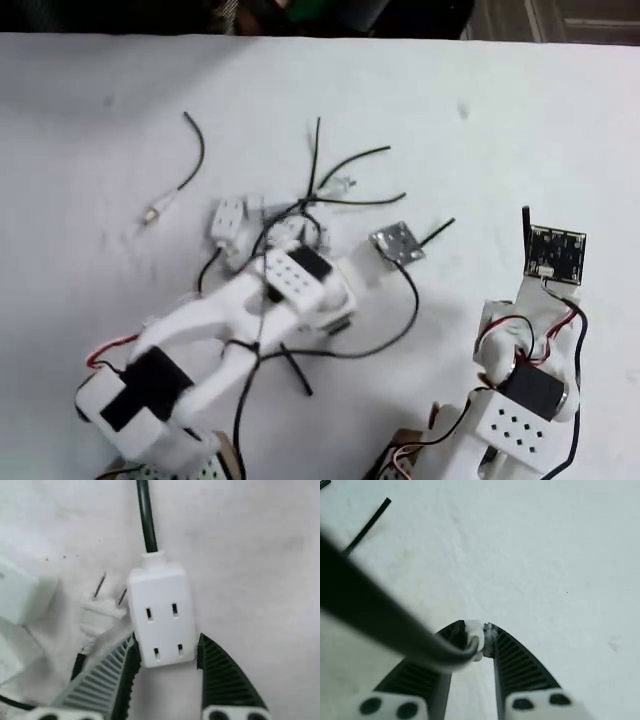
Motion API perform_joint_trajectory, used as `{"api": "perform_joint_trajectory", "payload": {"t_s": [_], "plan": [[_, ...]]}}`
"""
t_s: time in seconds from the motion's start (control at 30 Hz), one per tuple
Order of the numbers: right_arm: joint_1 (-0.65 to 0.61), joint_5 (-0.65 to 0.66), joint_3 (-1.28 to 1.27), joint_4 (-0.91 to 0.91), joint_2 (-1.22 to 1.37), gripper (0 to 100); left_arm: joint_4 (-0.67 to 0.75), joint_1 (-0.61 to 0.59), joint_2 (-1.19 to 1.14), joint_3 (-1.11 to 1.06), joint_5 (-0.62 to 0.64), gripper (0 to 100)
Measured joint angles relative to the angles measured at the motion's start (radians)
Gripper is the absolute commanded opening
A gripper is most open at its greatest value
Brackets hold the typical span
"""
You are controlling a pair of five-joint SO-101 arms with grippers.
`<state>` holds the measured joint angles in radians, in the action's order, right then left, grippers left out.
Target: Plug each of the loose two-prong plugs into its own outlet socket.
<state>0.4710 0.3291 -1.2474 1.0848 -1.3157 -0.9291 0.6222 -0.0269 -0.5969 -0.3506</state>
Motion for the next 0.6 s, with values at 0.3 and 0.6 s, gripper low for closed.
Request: {"api": "perform_joint_trajectory", "payload": {"t_s": [0.3, 0.6], "plan": [[0.0, 0.0, 0.0, 0.0, 0.0, 1.7, 0.032, -0.15, -0.002, 0.009, -0.043, 25], [0.0, 0.0, 0.0, 0.0, 0.0, 1.7, -0.041, -0.114, 0.017, 0.02, 0.017, 26]]}}
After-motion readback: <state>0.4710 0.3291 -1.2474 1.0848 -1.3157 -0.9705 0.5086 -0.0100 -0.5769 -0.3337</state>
